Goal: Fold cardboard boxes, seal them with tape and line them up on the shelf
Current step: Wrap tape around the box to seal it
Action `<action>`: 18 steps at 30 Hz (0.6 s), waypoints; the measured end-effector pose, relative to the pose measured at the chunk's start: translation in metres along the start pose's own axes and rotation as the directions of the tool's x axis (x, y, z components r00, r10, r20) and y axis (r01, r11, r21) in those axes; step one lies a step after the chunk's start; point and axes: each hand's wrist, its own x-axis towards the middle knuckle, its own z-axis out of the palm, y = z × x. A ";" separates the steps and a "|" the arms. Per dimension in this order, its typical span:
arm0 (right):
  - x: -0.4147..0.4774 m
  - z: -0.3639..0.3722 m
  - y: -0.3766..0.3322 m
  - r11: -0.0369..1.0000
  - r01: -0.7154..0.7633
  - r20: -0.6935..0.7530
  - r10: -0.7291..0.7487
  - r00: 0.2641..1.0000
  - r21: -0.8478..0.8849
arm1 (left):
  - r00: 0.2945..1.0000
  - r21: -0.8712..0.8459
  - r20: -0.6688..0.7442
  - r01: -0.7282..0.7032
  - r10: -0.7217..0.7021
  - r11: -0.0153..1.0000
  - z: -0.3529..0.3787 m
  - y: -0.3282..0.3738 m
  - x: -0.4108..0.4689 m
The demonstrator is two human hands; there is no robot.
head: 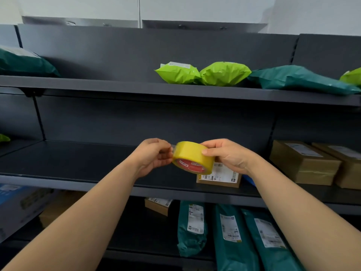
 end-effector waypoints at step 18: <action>-0.067 -0.071 0.039 0.995 -0.044 0.008 0.043 0.999 0.092 | 0.941 0.189 0.171 0.261 -0.293 0.947 0.082 -0.014 -0.009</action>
